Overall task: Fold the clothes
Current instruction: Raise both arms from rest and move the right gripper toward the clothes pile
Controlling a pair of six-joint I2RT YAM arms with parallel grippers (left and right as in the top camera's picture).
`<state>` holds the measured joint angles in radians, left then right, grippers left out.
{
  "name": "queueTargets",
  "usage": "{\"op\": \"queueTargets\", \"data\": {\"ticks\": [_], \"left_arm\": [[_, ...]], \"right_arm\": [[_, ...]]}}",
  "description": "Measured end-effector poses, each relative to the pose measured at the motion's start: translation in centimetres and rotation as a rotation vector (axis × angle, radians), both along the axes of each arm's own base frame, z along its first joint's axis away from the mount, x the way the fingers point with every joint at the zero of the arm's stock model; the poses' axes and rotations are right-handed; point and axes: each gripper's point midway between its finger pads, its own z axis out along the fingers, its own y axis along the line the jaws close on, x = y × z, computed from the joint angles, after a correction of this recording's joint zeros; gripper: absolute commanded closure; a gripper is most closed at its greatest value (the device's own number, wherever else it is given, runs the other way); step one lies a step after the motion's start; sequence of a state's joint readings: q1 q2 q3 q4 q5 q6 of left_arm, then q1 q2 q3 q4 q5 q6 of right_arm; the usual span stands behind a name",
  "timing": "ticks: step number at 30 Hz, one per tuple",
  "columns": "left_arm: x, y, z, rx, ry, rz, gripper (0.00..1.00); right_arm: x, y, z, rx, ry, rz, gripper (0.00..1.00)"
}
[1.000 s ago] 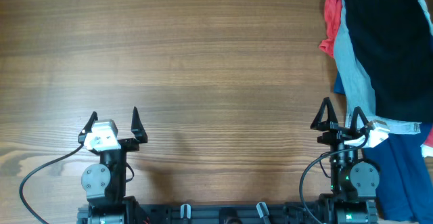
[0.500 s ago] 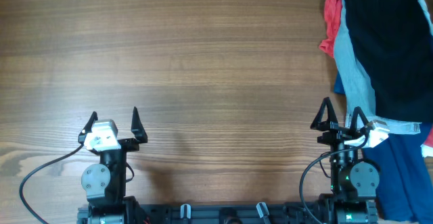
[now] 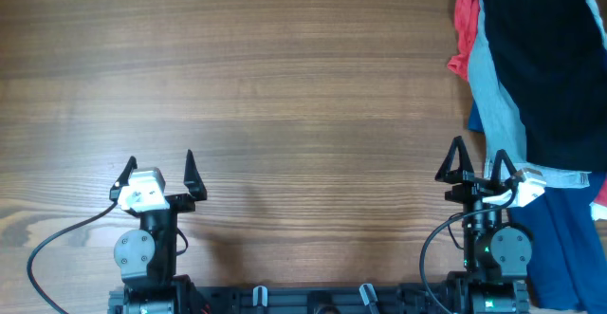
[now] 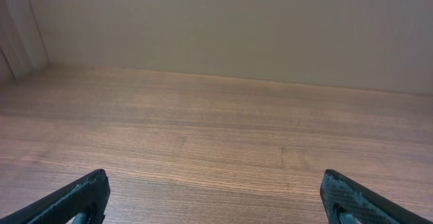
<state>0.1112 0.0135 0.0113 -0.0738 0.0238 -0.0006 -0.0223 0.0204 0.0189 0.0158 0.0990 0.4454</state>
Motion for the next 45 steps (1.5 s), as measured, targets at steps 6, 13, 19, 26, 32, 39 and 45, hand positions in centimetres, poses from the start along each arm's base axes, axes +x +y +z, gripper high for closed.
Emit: {"op": "queueTargets", "data": {"ticks": [6,13,19,26,32,39,45], "left_arm": [[0.0,0.0,0.0,0.0,0.0,0.0,0.0],[0.0,0.0,0.0,0.0,0.0,0.0,0.0],[0.0,0.0,0.0,0.0,0.0,0.0,0.0],[0.0,0.0,0.0,0.0,0.0,0.0,0.0],[0.0,-0.3,0.2,-0.001,-0.007,-0.02,0.0],[0.1,-1.5,0.7,-0.005,-0.023,-0.087,0.0],[0.4,-2.0,4.2,-0.028,-0.006,-0.115,0.0]], "right_arm": [[0.0,0.0,0.0,0.0,0.0,0.0,0.0],[0.0,0.0,0.0,0.0,0.0,0.0,0.0],[0.0,0.0,0.0,0.0,0.0,0.0,0.0],[-0.3,-1.5,0.6,0.001,-0.026,-0.087,0.0],[-1.4,-4.1,4.1,0.021,-0.185,-0.244,0.0],[-1.1,-2.7,5.5,-0.113,-0.206,-0.179,0.0],[1.0,-1.3,10.0,-0.199,-0.164,-0.099,0.0]]}}
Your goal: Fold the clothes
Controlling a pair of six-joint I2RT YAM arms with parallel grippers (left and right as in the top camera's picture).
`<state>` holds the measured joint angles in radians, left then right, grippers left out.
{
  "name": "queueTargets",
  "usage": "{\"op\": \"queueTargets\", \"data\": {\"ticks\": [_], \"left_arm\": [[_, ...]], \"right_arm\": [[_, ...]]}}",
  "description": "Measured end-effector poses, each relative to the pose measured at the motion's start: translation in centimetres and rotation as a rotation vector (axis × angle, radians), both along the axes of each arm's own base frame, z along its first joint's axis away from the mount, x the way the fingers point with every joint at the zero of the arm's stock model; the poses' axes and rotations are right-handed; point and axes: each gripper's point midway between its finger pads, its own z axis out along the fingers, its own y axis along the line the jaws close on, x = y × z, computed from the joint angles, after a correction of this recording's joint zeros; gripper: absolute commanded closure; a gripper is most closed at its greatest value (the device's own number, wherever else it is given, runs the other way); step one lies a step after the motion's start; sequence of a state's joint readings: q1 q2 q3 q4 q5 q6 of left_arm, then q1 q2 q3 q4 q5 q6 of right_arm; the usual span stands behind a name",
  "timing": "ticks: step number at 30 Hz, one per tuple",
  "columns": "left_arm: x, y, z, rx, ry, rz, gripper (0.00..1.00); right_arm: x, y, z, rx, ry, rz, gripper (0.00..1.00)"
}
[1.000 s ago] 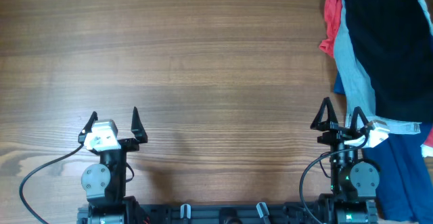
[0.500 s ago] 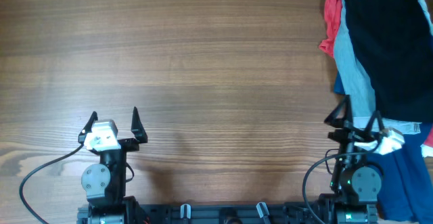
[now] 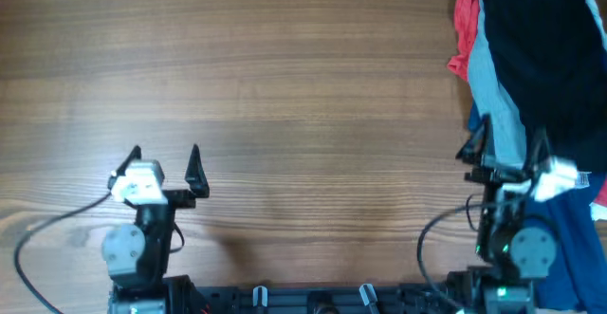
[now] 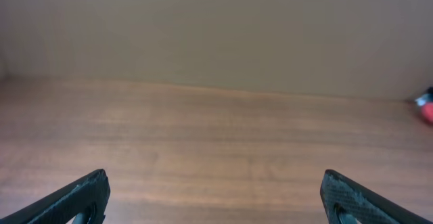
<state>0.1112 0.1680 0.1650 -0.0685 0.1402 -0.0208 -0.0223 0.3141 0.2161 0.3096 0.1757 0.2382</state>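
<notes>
A heap of clothes (image 3: 541, 58) lies along the table's right edge: a black garment on top, a light blue one (image 3: 498, 96) beside it, a red one (image 3: 465, 15) at the far corner and dark blue cloth (image 3: 569, 238) near the front. My right gripper (image 3: 507, 143) stands open at the heap's near-left edge, its fingertips over the light blue and black cloth. My left gripper (image 3: 164, 155) is open over bare wood at the front left, nothing between its fingers (image 4: 81, 197). A bit of red cloth (image 4: 426, 107) shows at the far right of the left wrist view.
The wooden table (image 3: 266, 86) spreads from the left gripper to the heap. Both arm bases and their cables sit along the front edge (image 3: 313, 300). A plain wall rises behind the table's far edge (image 4: 216, 28).
My right gripper has moved forward and to the right, from the wood beside the heap onto its edge. My left gripper has shifted slightly and turned to the right. Both stay open.
</notes>
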Motion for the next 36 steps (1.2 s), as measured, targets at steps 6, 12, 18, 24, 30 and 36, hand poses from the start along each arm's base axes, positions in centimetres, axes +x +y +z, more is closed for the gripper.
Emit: {"op": "queueTargets", "data": {"ticks": [6,12,18,24,30,36], "left_arm": [[2.0,-0.7,4.6,-0.022,0.083,-0.055,0.0],[4.7,-1.6,6.3,-0.069,0.285,-0.119,0.0],[6.7,-1.7,6.9,-0.11,0.482,-0.135,0.0],[9.1,-2.0,3.9,-0.228,0.694,-0.135,0.0],[9.8,-3.5,-0.9,-0.334,0.876,-0.197,0.0],[9.8,-4.5,-2.7,-0.39,0.949,-0.239,0.0]], "right_arm": [[6.0,2.5,6.1,-0.144,0.105,0.13,0.0],[13.8,5.0,7.9,-0.228,0.333,0.297,0.0],[19.9,6.1,2.2,-0.226,0.666,0.424,0.0],[24.2,4.7,-3.9,-0.176,0.846,0.44,0.0],[25.4,4.5,-7.5,-0.081,0.904,0.448,0.0],[28.4,1.4,-4.6,-0.13,0.758,0.257,0.0]]}}
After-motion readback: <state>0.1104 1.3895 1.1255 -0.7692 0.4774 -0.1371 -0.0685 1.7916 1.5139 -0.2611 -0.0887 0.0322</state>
